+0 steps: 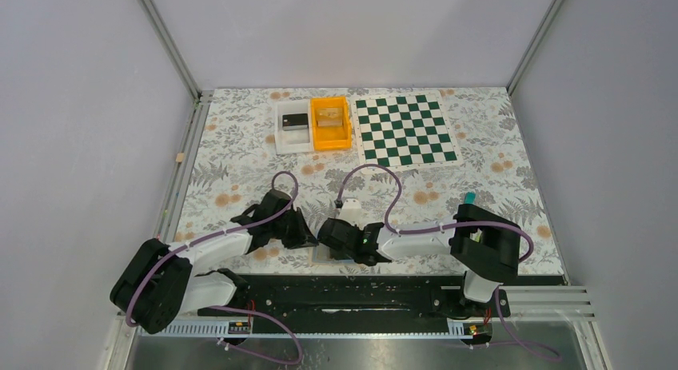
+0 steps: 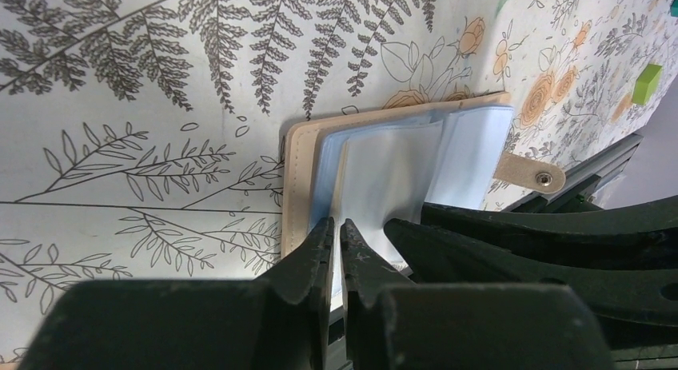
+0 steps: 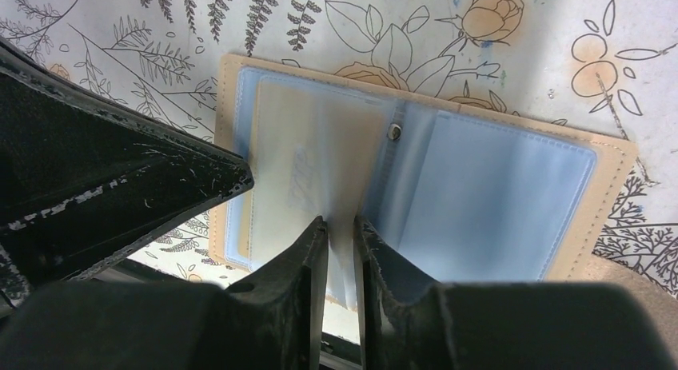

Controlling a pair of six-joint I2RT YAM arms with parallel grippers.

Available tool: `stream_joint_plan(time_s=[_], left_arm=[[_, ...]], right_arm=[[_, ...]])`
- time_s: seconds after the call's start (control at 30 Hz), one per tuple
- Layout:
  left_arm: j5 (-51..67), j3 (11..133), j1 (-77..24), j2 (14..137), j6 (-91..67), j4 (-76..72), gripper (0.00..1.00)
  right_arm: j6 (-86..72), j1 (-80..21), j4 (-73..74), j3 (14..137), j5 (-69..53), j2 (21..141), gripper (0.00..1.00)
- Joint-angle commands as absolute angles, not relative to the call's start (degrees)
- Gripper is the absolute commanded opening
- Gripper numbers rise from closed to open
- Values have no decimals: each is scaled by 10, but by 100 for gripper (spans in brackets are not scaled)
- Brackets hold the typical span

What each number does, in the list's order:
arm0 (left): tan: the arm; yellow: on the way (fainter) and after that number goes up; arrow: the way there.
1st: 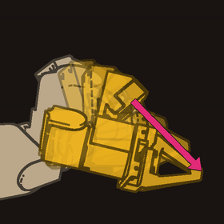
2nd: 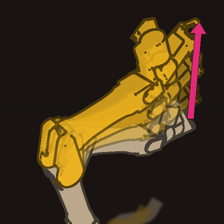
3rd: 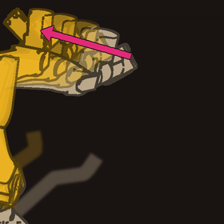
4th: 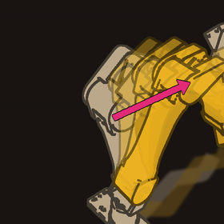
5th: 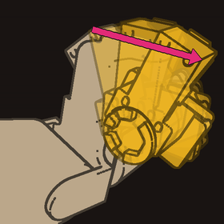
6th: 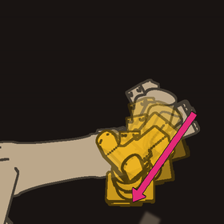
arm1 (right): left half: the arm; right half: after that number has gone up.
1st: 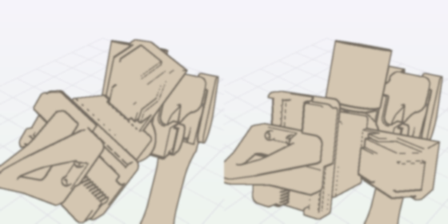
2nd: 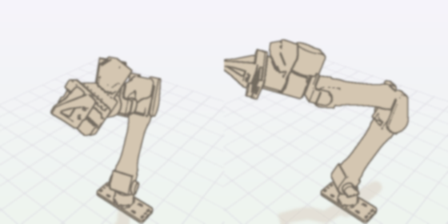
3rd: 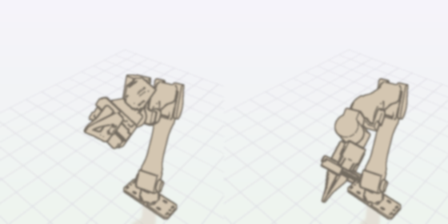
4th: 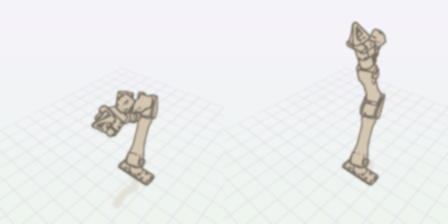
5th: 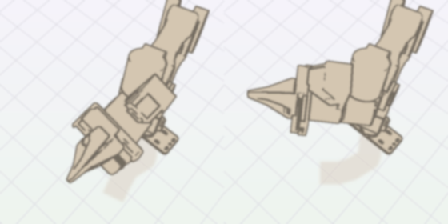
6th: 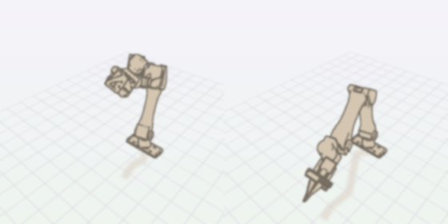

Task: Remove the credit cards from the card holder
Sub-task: Remove the credit card from the card holder.

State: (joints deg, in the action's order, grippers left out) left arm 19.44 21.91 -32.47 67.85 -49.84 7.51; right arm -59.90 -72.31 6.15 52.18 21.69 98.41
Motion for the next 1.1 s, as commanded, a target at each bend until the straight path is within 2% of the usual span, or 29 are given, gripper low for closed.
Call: stream_joint_plan(time_s=[0.0, 0.13, 0.37, 0.5, 0.63, 0.97, 1.07], left_arm=[[187, 208, -341, 677, -507, 62, 7], [190, 209, -342, 677, -507, 61, 7], [187, 205, -342, 677, -515, 67, 7], [190, 202, -343, 675, -524, 69, 6], [188, 200, -343, 668, -526, 70, 6], [182, 209, -343, 661, -523, 88, 7], [180, 221, -343, 651, -516, 100, 10]], right_arm=[[-606, -722, 63, 513, 208, 973, 25], [-600, -722, 60, 514, 209, 970, 26], [-589, -722, 107, 549, 230, 960, 47], [-592, -724, 133, 565, 228, 979, 48], [-592, -724, 142, 563, 236, 993, 41], [-608, -722, 68, 480, 236, 970, 9], [-615, -718, 24, 449, 225, 962, 3]])
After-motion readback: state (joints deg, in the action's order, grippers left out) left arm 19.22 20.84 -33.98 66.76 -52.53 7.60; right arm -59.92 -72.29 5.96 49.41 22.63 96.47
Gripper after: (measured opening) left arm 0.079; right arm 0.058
